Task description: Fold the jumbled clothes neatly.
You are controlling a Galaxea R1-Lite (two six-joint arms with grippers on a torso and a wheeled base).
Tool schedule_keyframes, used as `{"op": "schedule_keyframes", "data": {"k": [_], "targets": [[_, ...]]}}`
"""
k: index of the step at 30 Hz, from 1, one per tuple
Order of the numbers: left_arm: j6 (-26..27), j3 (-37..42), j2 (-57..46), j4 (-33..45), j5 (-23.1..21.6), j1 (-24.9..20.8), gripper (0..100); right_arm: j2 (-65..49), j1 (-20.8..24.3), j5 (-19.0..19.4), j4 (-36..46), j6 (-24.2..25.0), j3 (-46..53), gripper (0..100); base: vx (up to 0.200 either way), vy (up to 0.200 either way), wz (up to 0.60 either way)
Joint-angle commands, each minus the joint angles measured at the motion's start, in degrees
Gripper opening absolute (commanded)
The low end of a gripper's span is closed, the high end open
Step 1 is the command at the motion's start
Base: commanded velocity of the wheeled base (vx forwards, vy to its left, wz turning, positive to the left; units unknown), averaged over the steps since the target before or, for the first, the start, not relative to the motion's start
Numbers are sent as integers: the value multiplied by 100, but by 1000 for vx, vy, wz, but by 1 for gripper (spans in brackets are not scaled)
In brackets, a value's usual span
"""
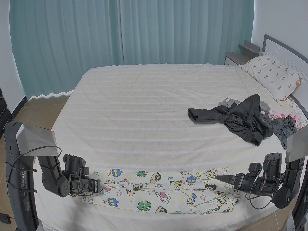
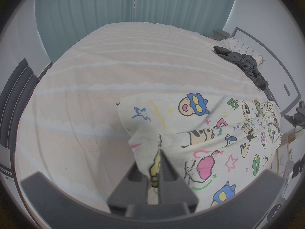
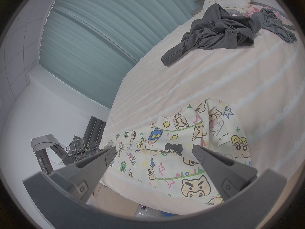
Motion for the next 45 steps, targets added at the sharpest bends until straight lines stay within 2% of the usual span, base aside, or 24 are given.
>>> {"op": "schedule_keyframes", "data": {"k": [1,6,23,30,39,45], "targets": [[-3,0,-4,3,0,4,0,-3,0,3,-58,0,0,100,0,0,0],[-12,-8,-39,3,0,48,0,-3,0,3,-58,0,0,100,0,0,0],[-3,-149,-742,539,-96,742,0,-3,-9,3,-58,9,0,100,0,0,0],[-3,-351,-1181,1251,-369,1129,0,-3,-9,3,-58,9,0,100,0,0,0],[419,-826,-1524,1980,-527,2069,0,-3,-18,3,-58,18,-8,100,0,0,0],[682,-1432,-1893,2982,-887,2737,0,-3,-27,3,-58,18,-8,100,0,0,0]]}}
